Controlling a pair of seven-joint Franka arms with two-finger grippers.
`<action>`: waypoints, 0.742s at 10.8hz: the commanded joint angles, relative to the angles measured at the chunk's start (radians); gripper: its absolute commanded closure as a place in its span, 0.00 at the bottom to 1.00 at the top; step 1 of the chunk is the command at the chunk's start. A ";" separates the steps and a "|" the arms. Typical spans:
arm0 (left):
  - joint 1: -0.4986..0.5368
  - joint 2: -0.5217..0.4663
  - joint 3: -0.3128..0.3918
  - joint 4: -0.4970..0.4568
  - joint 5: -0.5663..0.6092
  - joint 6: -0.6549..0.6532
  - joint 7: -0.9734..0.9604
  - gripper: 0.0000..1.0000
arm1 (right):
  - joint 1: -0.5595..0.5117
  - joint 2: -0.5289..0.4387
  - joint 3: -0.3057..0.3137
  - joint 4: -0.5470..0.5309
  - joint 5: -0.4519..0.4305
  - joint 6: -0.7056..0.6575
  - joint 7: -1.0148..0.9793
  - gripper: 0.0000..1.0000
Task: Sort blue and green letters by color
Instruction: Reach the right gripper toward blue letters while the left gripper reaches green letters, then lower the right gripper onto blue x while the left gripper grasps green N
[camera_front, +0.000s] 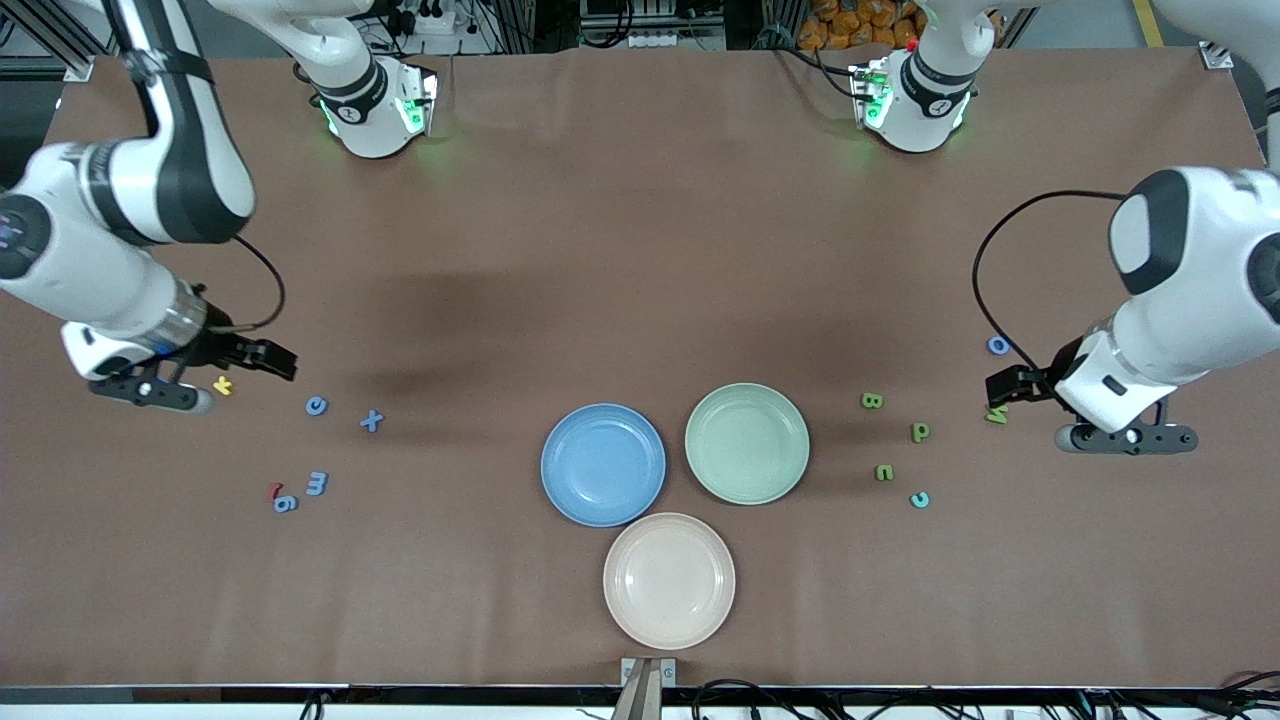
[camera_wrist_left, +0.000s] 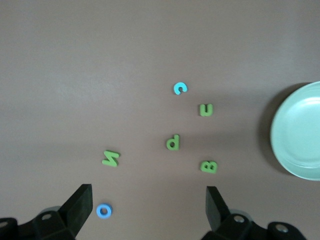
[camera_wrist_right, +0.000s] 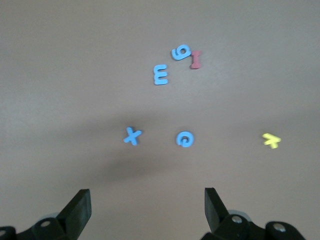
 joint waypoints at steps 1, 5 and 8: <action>0.003 -0.012 0.072 -0.189 0.011 0.243 0.133 0.00 | 0.011 0.116 0.001 0.006 -0.001 0.083 0.177 0.00; -0.002 0.125 0.117 -0.214 0.006 0.382 0.210 0.00 | 0.011 0.242 0.001 0.008 0.123 0.178 0.307 0.00; 0.000 0.206 0.119 -0.249 0.006 0.526 0.210 0.00 | 0.026 0.323 0.001 0.012 0.143 0.243 0.307 0.00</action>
